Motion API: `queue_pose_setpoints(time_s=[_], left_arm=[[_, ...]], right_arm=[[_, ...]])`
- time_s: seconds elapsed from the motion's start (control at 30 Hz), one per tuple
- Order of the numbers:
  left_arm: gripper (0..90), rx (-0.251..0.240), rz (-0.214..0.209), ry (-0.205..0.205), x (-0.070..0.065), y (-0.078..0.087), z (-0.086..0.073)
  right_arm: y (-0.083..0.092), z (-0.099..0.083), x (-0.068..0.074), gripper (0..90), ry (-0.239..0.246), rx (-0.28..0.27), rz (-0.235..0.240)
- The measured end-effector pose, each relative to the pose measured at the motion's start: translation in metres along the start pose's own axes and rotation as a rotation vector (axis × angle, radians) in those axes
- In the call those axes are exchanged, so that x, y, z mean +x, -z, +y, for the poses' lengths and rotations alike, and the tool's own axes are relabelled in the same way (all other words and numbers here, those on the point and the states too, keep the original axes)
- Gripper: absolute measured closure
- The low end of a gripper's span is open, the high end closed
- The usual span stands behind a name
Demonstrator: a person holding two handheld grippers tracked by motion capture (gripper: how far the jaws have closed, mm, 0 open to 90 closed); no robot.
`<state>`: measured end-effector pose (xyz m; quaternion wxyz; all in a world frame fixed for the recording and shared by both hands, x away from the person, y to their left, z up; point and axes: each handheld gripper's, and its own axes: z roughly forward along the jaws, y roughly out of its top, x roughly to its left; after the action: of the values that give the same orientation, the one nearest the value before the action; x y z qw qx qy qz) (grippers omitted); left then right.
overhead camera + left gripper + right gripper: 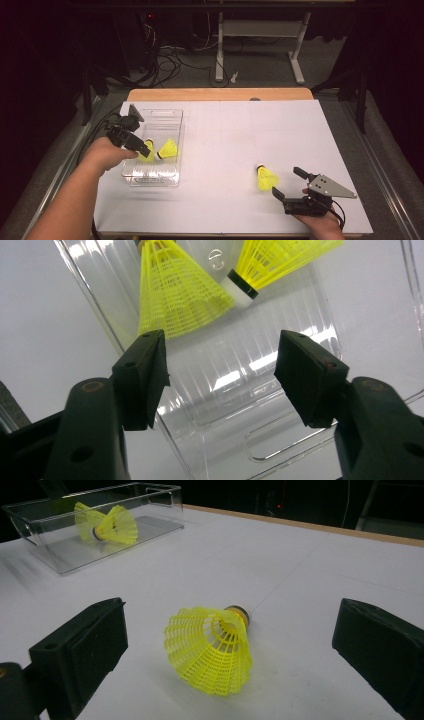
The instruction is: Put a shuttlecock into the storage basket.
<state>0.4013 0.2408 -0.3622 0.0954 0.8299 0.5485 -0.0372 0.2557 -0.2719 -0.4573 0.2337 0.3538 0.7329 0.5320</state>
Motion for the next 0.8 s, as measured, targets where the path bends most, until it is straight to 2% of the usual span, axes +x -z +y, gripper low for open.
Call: queue_pose_setpoints(time_s=[0.2, 0.6, 0.8], left_arm=[[29.3, 0.004, 0.003, -0.014, -0.005, 0.001, -0.001], [22.2, 0.015, 0.015, -0.026, -0.013, -0.002, -0.001], [15.6, 0.029, 0.005, -0.06, -0.021, -0.006, 0.0]], right_arm=[[0.0, 0.0, 0.0, 1.9, 0.0, 0.0, -0.003], [0.001, 0.0, -0.002, 1.9, -0.002, 0.002, -0.007], [0.001, 0.0, -0.001, 1.9, 0.0, 0.001, -0.005]])
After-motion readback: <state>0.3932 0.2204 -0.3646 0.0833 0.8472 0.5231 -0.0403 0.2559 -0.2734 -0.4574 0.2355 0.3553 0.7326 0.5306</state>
